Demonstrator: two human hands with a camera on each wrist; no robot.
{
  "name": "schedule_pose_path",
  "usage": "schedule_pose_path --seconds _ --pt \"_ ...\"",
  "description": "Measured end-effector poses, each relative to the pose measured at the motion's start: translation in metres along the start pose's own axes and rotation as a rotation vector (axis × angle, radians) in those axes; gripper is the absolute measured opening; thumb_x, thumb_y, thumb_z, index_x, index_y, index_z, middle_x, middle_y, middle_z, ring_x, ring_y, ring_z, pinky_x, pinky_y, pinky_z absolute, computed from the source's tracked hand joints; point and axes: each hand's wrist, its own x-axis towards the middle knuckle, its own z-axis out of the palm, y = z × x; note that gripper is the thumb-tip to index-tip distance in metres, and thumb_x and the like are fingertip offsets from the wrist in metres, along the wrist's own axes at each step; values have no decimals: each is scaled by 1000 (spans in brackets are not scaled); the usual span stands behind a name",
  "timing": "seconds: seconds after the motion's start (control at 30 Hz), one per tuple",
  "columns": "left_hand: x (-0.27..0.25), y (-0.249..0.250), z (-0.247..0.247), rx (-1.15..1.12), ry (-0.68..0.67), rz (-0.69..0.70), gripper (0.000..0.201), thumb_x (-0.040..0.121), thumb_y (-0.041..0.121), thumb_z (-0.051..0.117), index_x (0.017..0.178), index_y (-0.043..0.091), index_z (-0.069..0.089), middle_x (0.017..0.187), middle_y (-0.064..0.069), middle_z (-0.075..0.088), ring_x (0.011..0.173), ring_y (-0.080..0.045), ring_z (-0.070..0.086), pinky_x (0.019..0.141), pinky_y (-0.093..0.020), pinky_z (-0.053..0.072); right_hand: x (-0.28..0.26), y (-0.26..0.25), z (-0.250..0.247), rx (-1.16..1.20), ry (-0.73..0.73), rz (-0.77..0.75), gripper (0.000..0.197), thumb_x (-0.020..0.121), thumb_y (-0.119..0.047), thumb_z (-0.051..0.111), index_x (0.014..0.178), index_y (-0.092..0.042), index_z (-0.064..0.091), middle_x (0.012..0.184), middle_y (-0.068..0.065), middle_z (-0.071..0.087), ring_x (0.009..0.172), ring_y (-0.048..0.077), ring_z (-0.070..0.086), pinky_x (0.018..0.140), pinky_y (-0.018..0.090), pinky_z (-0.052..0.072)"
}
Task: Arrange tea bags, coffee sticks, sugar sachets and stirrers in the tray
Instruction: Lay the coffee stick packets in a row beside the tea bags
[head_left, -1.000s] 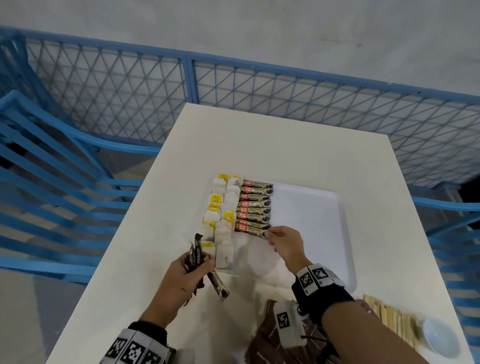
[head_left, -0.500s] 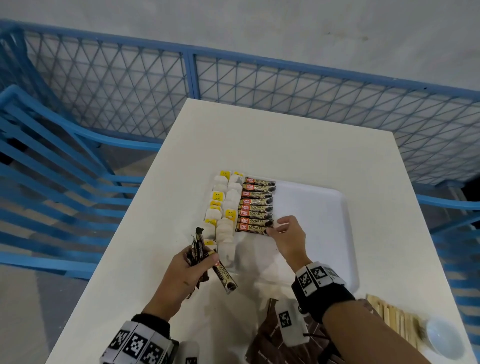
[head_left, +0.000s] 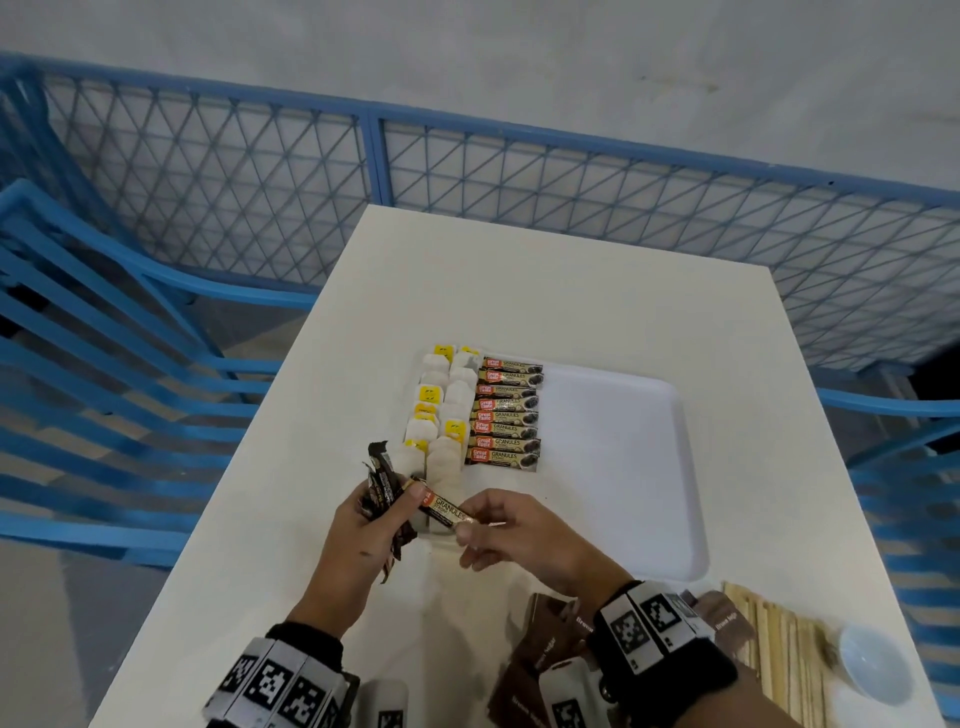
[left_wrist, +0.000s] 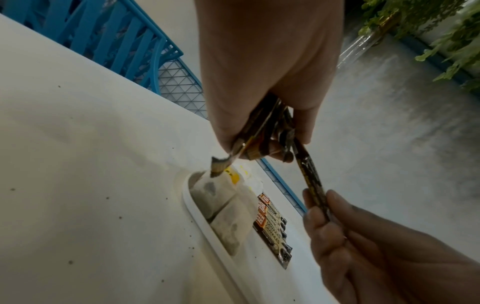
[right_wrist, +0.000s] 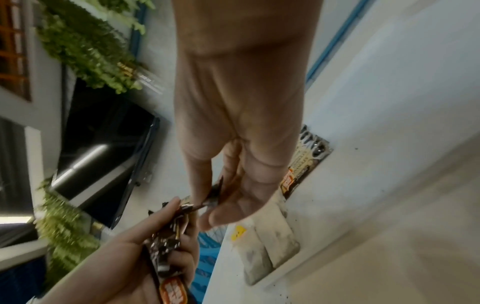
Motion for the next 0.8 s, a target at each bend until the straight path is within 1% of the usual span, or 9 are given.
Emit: schedule_pose_path --seconds 0.07,0.13,0.27,0.33,0.4,0.5,0.6,0.73,0.8 --pt "-3 1 0 31 -5 4 27 86 23 61 99 -1 63 59 6 61 49 -5 52 47 -17 41 2 5 -5 84 74 -29 15 87 -2 60 101 -5 59 78 3 63 63 12 64 64 20 54" --pt "-5 1 -2 74 -6 -18 31 83 35 60 94 6 64 57 6 58 48 -9 48 50 -23 39 2 9 -12 115 132 -62 15 89 -1 56 102 -6 62 78 6 63 65 10 63 66 19 53" --pt "-5 -1 -5 92 16 -30 13 92 25 54 92 14 60 53 13 61 48 -4 52 53 -22 41 4 18 -30 173 257 -85 23 94 3 44 106 -6 62 85 7 63 72 12 61 69 18 53" --pt "-3 -3 -7 98 34 -13 10 91 23 56 95 14 60 54 10 61 53 -11 51 51 -23 42 6 21 -40 157 364 -79 25 94 4 45 112 -1 60 86 8 63 73 14 61 67 18 53" --pt "-2 -3 -8 98 48 -3 5 90 19 58 93 15 59 55 8 61 51 -9 51 47 -21 42 9 27 -49 82 485 -61 22 92 4 50 110 -1 61 85 7 65 71 15 61 62 18 52" --pt "0 -5 -10 103 44 1 8 88 19 61 95 15 62 57 9 60 51 -11 51 46 -21 41 16 34 -57 1 619 -34 11 88 0 59 96 -6 60 80 4 66 68 14 58 59 19 47" --pt "1 -9 -13 132 59 3 12 84 19 66 93 12 63 58 7 61 54 -14 51 44 -17 39 26 38 -62 -31 689 -13 10 84 -2 64 89 -9 60 78 3 66 68 13 57 58 19 44" --pt "-1 -10 -11 105 45 -11 16 82 12 68 97 7 64 75 -3 67 54 -4 60 44 -11 42 36 41 -63 -116 743 -18 9 81 -8 69 88 -13 64 78 -2 67 72 10 58 66 19 44" --pt "0 -12 -10 145 38 -11 17 82 13 69 97 7 64 69 0 65 49 0 56 45 -12 40 39 41 -62 -169 767 -26 9 82 -10 69 90 -13 65 76 -6 66 74 7 60 65 15 42"
